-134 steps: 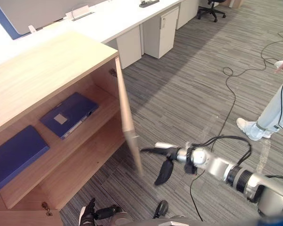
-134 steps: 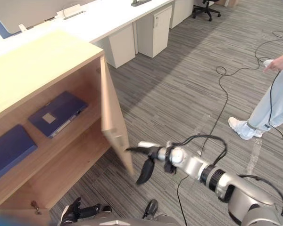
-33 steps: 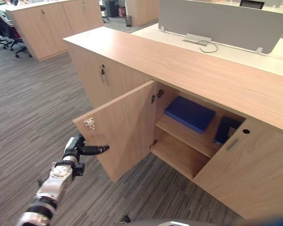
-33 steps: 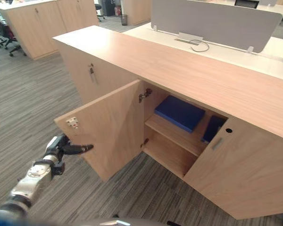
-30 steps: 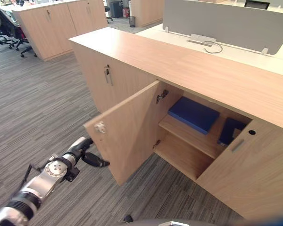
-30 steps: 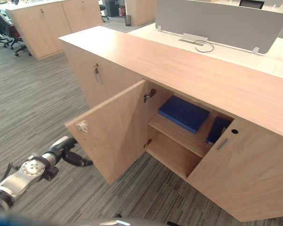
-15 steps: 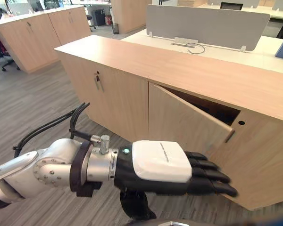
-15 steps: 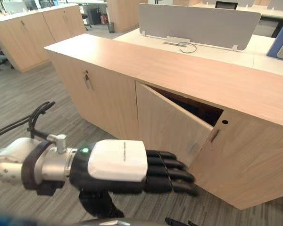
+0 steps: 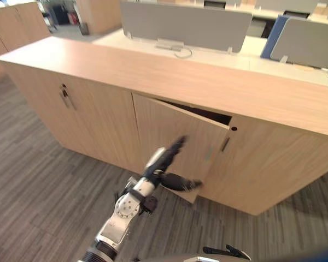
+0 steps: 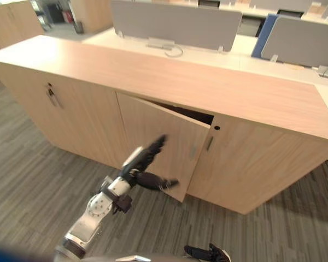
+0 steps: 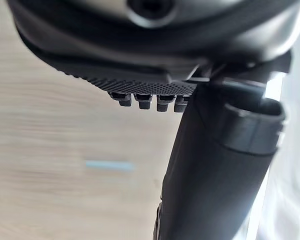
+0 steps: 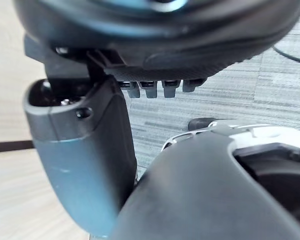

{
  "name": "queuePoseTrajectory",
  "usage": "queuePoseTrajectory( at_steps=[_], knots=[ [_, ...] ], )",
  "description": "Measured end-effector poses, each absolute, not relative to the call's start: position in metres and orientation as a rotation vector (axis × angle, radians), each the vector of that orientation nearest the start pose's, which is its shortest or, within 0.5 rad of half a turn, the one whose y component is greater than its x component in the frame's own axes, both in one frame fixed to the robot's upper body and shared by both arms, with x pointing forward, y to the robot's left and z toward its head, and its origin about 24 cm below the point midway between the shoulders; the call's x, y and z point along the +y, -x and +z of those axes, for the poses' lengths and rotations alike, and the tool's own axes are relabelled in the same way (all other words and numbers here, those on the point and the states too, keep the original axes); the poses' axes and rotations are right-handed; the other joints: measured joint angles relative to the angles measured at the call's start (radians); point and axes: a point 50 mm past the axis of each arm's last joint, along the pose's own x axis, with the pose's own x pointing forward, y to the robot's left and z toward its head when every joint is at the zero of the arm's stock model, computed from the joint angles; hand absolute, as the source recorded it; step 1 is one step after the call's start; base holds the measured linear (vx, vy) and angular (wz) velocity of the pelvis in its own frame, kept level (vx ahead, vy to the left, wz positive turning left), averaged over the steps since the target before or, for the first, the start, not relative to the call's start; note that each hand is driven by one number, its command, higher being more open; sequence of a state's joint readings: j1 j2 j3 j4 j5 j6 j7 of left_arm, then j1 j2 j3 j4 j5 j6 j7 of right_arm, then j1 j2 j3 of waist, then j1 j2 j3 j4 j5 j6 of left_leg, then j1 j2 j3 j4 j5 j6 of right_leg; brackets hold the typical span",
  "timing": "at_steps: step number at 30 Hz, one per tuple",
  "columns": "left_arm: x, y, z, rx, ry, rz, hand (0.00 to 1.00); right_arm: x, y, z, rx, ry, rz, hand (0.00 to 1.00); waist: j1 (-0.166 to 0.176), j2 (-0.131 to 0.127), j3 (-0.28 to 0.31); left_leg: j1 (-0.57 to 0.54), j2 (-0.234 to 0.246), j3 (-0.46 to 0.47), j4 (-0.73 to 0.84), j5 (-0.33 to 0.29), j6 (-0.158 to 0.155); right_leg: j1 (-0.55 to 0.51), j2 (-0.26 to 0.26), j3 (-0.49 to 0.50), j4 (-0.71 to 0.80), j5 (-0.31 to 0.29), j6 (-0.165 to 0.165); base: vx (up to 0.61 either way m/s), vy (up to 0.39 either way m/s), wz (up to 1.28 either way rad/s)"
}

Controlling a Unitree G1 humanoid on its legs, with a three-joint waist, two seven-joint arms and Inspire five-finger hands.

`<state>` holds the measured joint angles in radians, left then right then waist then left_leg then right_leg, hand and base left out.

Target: Walk over to the cabinet, pick up the folder, carry it to the office cabinet, place the folder inside the office cabinet, then close the office cabinet door

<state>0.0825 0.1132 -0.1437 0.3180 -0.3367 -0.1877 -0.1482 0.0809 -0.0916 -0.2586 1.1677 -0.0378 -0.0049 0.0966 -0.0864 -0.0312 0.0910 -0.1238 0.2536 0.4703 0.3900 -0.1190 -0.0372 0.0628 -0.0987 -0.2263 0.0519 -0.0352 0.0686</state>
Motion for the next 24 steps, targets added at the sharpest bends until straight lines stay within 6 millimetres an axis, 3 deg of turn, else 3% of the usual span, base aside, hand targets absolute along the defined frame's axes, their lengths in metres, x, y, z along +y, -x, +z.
queuePoseTrajectory(
  at_steps=[1,2,4,5,6,7,9,14,15,24],
  knots=[
    [0.158,-0.212,-0.044,0.272,0.272,-0.083,1.00,-0.208,-0.066,-0.169,1.220,-0.099,-0.209,1.00,0.005,0.006,0.009,-0.005,0.019,-0.023,0.039,-0.010,-0.002,0.008,0.014,0.011,0.003,-0.001,-0.001,0.07,-0.078,-0.57],
    [0.180,-0.197,-0.065,0.367,0.345,0.067,1.00,-0.209,-0.066,-0.169,1.218,-0.093,-0.222,1.00,0.014,0.008,0.020,-0.023,0.030,-0.102,0.099,-0.015,-0.007,0.015,0.029,0.032,0.014,-0.006,-0.009,0.07,-0.083,-0.51],
    [0.203,-0.174,-0.084,0.445,0.436,0.238,1.00,-0.212,-0.067,-0.168,1.214,-0.089,-0.246,1.00,0.041,0.009,0.037,-0.046,0.018,-0.241,0.150,-0.026,-0.016,0.011,0.035,0.071,0.022,-0.008,-0.011,0.08,-0.030,-0.61],
    [0.211,-0.158,-0.094,0.476,0.494,0.327,1.00,-0.216,-0.069,-0.167,1.212,-0.077,-0.263,1.00,0.064,0.025,0.048,-0.026,-0.010,-0.338,0.107,-0.067,-0.024,0.005,0.041,0.101,0.023,-0.005,-0.009,0.08,0.092,-0.76],
    [0.213,-0.143,-0.103,0.507,0.548,0.410,1.00,-0.222,-0.070,-0.166,1.216,-0.054,-0.276,1.00,0.083,0.055,0.045,0.031,-0.029,-0.415,0.013,-0.101,-0.050,-0.011,0.056,0.127,0.024,-0.001,-0.003,0.08,0.097,-0.68],
    [0.214,-0.138,-0.107,0.520,0.567,0.445,1.00,-0.223,-0.072,-0.165,1.214,-0.039,-0.273,1.00,0.084,0.056,0.048,0.045,-0.036,-0.416,-0.009,-0.094,-0.088,-0.013,0.055,0.134,0.022,0.000,0.000,0.05,0.109,-0.40],
    [0.216,-0.121,-0.120,0.584,0.602,0.547,1.00,-0.220,-0.078,-0.164,1.205,-0.009,-0.252,1.00,0.081,0.043,0.041,0.051,-0.075,-0.399,-0.043,-0.085,-0.073,-0.008,0.021,0.142,-0.009,0.016,0.019,0.02,0.129,-0.08],
    [0.210,-0.065,-0.155,0.878,0.531,0.683,1.00,-0.210,-0.076,-0.166,1.211,0.003,-0.251,1.00,0.083,0.014,-0.013,0.140,-0.108,-0.324,-0.188,-0.036,-0.069,0.010,-0.009,0.179,-0.070,0.046,0.012,0.08,0.064,-0.29],
    [0.207,-0.054,-0.160,0.946,0.506,0.680,1.00,-0.210,-0.072,-0.167,1.221,0.000,-0.261,1.00,0.084,0.018,-0.024,0.165,-0.113,-0.316,-0.231,-0.020,-0.072,0.018,-0.011,0.178,-0.085,0.051,0.015,0.09,-0.008,-0.04],
    [0.194,-0.045,-0.167,1.026,0.477,0.660,1.00,-0.221,-0.055,-0.168,1.238,-0.065,-0.404,1.00,0.084,0.054,-0.057,0.237,-0.114,-0.309,-0.319,0.010,-0.081,0.066,-0.005,0.176,-0.135,0.062,0.015,0.03,-0.001,-0.01]
  ],
)
